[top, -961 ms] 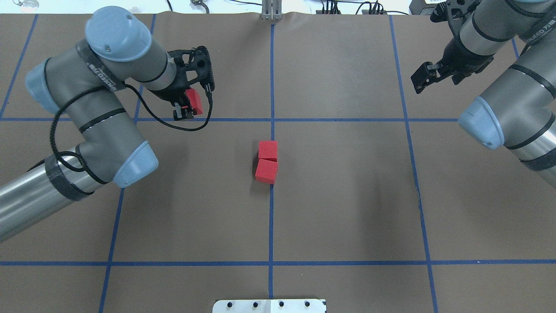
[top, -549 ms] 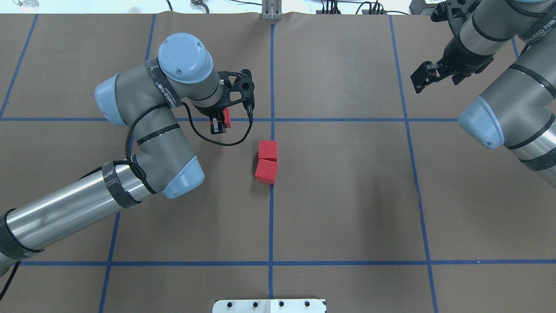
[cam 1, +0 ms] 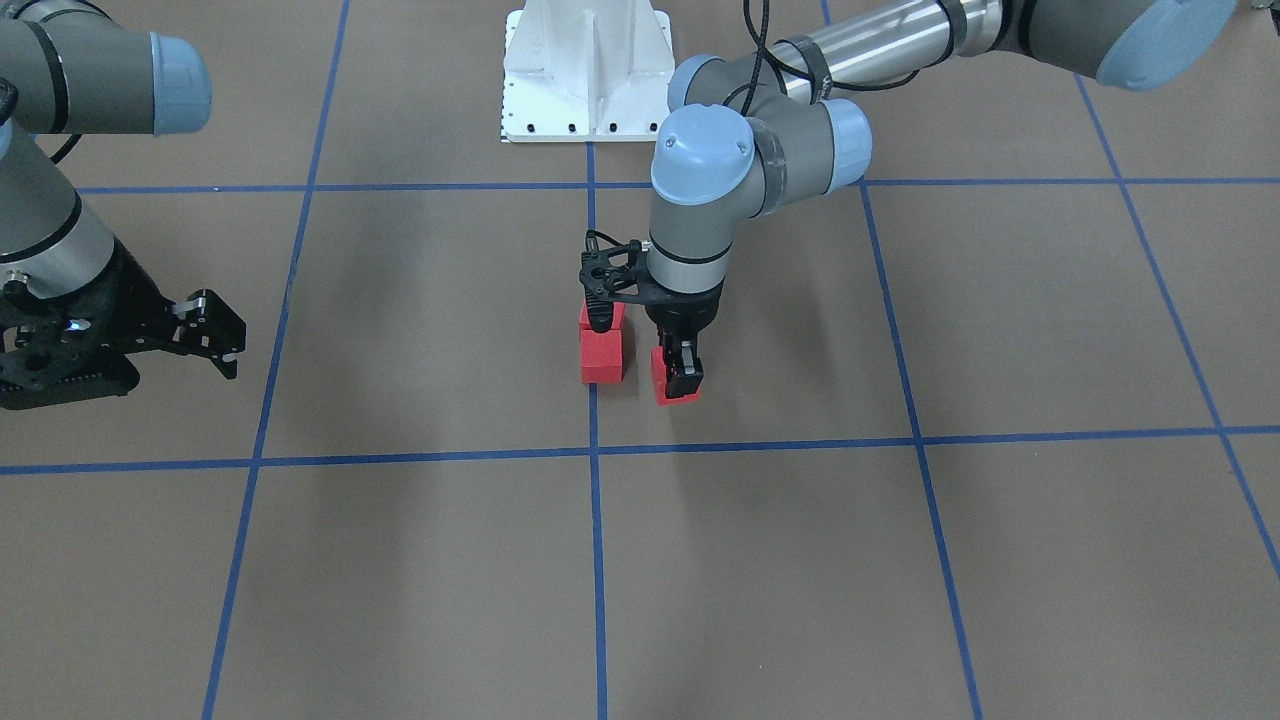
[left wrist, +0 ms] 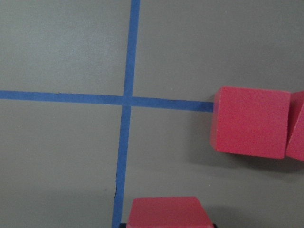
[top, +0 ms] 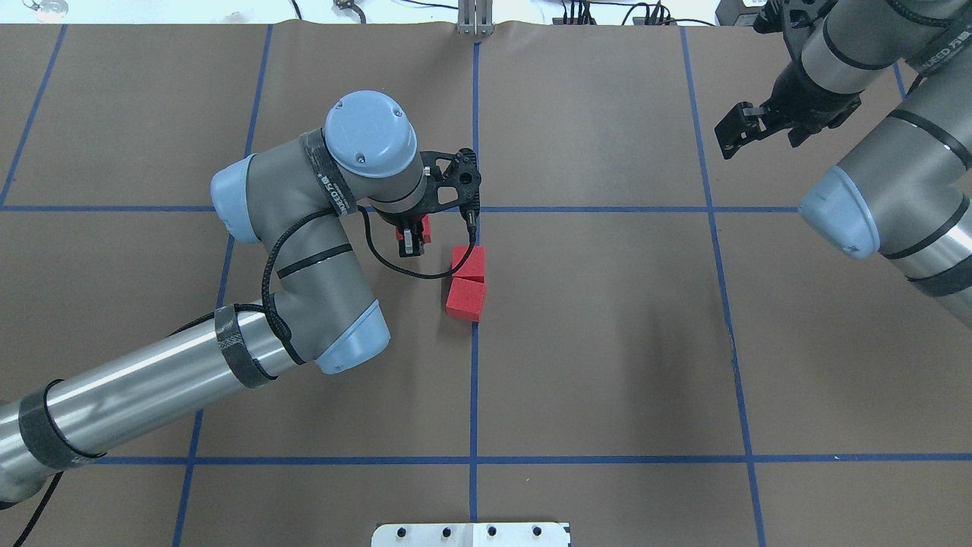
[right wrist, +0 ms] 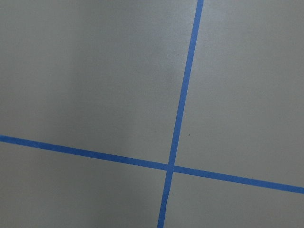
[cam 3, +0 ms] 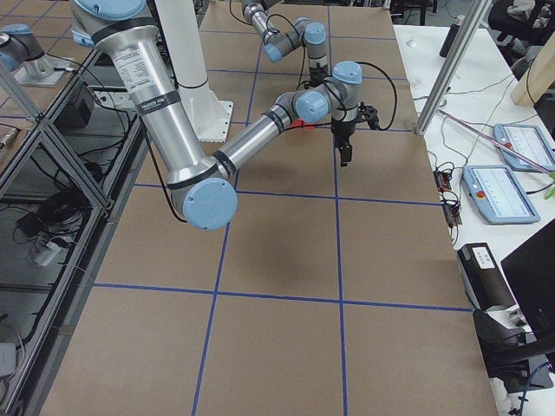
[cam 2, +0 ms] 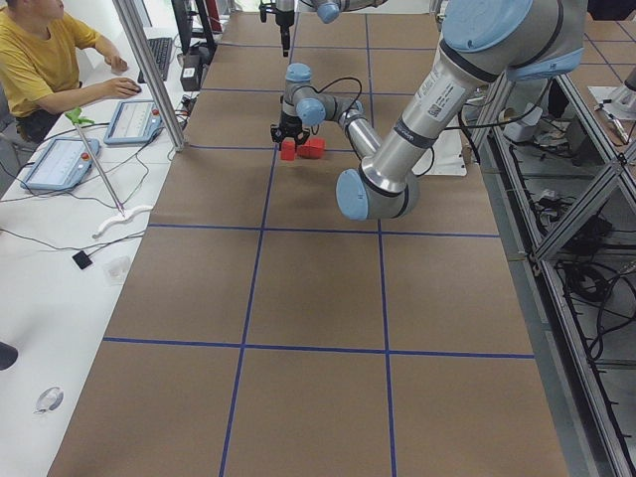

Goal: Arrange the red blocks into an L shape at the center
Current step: 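Lower the red cube beside the center cube's far-left side, then hold the red cube in place against the center cubes with the left gripper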

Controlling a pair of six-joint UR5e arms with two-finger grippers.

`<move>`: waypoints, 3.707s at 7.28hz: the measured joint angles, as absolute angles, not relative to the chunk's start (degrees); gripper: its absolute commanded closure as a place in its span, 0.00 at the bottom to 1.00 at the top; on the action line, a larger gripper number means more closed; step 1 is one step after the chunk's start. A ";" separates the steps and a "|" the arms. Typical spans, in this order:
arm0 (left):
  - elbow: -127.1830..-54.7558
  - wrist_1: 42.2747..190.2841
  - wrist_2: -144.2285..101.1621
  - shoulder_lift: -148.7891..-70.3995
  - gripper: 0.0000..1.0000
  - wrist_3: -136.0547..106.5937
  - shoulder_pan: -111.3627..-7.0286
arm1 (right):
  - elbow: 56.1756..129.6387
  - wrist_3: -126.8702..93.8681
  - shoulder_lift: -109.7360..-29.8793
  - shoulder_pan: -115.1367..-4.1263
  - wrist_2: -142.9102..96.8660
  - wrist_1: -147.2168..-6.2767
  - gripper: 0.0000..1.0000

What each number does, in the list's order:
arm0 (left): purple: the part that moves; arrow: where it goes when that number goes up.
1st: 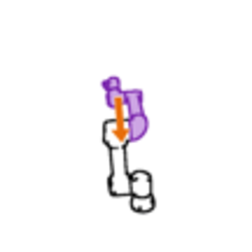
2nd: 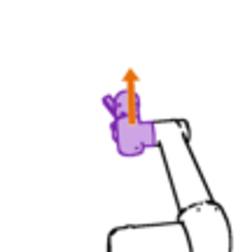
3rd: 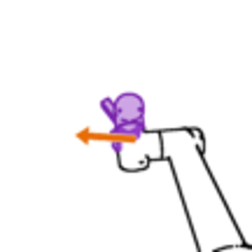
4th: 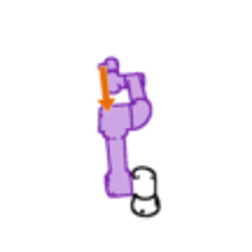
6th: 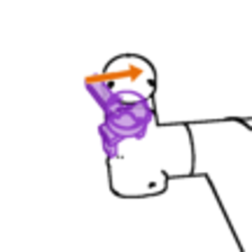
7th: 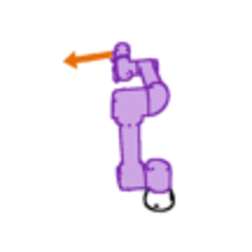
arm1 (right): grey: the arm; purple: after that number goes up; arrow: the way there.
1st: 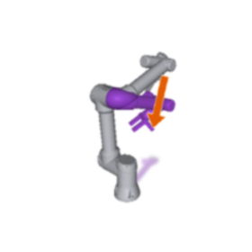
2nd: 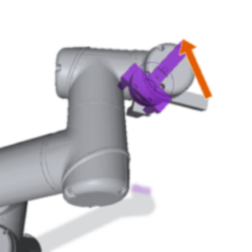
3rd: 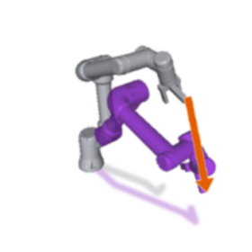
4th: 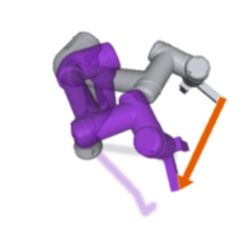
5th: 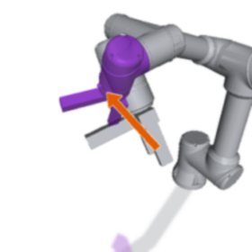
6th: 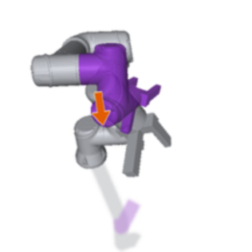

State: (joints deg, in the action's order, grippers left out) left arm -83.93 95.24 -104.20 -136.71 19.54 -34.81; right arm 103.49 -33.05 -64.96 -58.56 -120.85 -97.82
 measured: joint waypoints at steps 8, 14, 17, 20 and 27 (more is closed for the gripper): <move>-79.41 86.28 -107.56 -141.77 1.00 19.59 -33.99 | 103.71 -34.10 -65.11 -59.43 -120.77 -97.73 0.00; -78.63 88.26 -107.49 -141.78 1.00 19.85 -31.40 | 103.55 -34.04 -65.20 -60.15 -120.76 -97.74 0.00; -78.60 88.33 -107.57 -141.77 1.00 19.71 -31.38 | 103.54 -34.10 -65.20 -60.20 -120.74 -97.73 0.00; -78.51 88.35 -107.56 -141.77 0.96 19.61 -31.35 | 103.53 -34.10 -65.21 -60.20 -120.68 -97.73 0.00; -77.00 91.08 -107.58 -141.77 0.94 19.60 -31.21 | 103.54 -34.23 -65.24 -60.21 -120.67 -97.73 0.00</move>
State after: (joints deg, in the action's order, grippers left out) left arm -77.00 91.08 -107.58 -141.77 19.60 -31.21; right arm 103.54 -34.23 -65.24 -60.21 -120.67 -97.73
